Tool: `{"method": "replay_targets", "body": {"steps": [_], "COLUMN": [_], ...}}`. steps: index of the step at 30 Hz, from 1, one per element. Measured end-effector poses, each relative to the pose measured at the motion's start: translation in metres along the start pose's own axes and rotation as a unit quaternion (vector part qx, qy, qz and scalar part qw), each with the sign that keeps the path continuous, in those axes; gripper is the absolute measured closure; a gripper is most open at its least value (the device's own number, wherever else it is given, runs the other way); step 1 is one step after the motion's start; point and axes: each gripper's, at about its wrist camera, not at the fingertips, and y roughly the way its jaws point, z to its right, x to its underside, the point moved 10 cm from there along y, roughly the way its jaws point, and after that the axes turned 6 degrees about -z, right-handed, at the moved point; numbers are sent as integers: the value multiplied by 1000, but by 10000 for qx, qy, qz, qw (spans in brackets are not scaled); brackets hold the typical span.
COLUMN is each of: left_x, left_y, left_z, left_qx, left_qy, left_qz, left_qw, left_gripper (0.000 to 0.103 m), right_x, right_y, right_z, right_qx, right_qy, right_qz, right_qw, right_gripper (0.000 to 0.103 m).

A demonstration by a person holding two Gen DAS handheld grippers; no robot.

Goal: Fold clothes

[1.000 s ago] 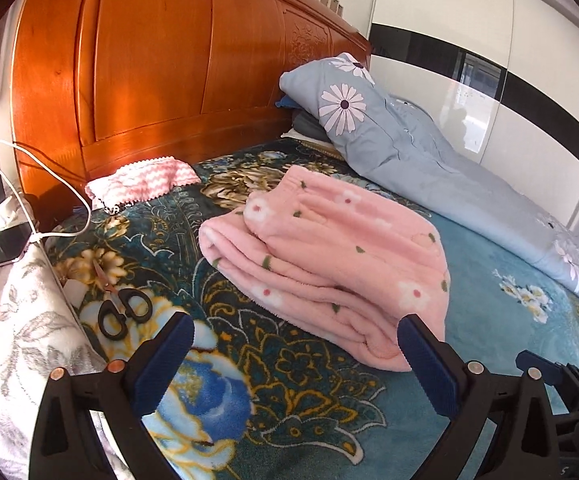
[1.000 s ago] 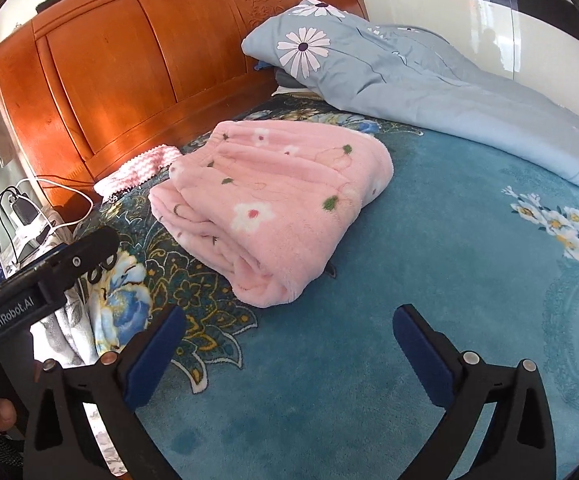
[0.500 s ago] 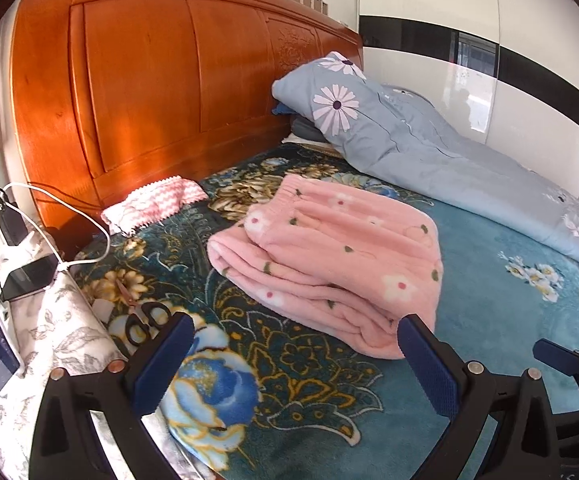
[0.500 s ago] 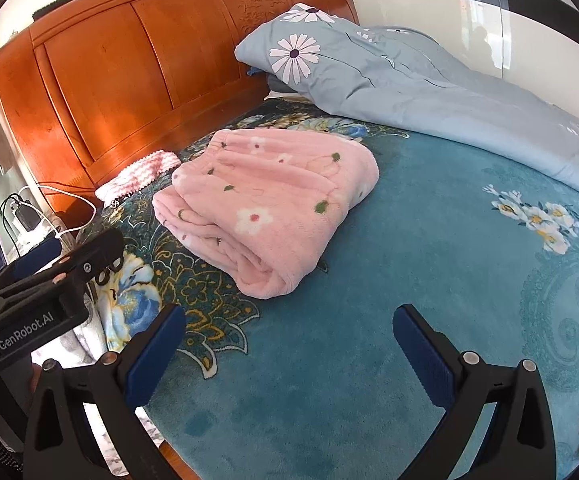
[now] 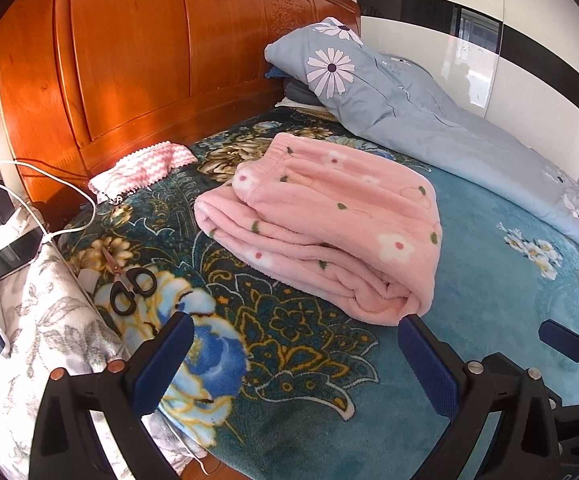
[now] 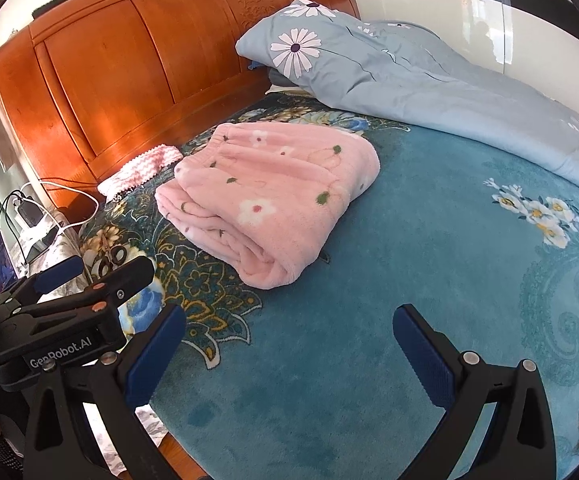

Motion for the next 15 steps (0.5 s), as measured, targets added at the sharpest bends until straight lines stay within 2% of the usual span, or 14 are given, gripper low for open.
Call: {"method": "replay_targets", "body": {"steps": [15], "left_x": [3], "left_y": [1], "left_z": [-4], "left_qx": [32], "left_qy": [-85], "left_qz": [-26], "left_qw": [10000], "left_gripper": [0], "right_x": [7], "right_y": [2], "right_z": [1], "right_qx": [2], "right_qy": [43], "right_qz": [-68], "right_qw": [10000], "right_gripper": [0]}}
